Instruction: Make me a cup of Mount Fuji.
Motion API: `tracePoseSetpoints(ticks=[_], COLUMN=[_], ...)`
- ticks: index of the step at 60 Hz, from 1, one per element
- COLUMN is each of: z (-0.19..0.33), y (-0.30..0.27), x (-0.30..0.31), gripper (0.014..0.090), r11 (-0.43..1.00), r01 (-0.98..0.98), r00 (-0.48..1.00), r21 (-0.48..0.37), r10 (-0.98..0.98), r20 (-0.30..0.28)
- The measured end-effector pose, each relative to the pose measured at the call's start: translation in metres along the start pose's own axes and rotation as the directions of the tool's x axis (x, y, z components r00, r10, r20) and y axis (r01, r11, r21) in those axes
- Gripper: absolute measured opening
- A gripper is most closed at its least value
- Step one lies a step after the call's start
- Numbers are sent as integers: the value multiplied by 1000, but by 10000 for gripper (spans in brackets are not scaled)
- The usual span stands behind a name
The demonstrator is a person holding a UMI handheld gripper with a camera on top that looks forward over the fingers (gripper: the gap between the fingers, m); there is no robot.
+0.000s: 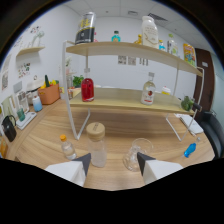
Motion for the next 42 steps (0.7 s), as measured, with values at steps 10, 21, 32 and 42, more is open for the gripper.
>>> tracePoseSetpoints(ticks=[10,21,32,42], z=[-38,-83,-110,-104], y=[1,-68,-182,-291], x=[47,76,88,95], gripper=[855,865,865,861], r11=[990,989,996,958], r01=[-30,-62,-88,-87], r00=[996,994,994,995], r21=[-137,-134,24,272], r10=[19,50,89,96], r20=[-83,-93,-61,-21])
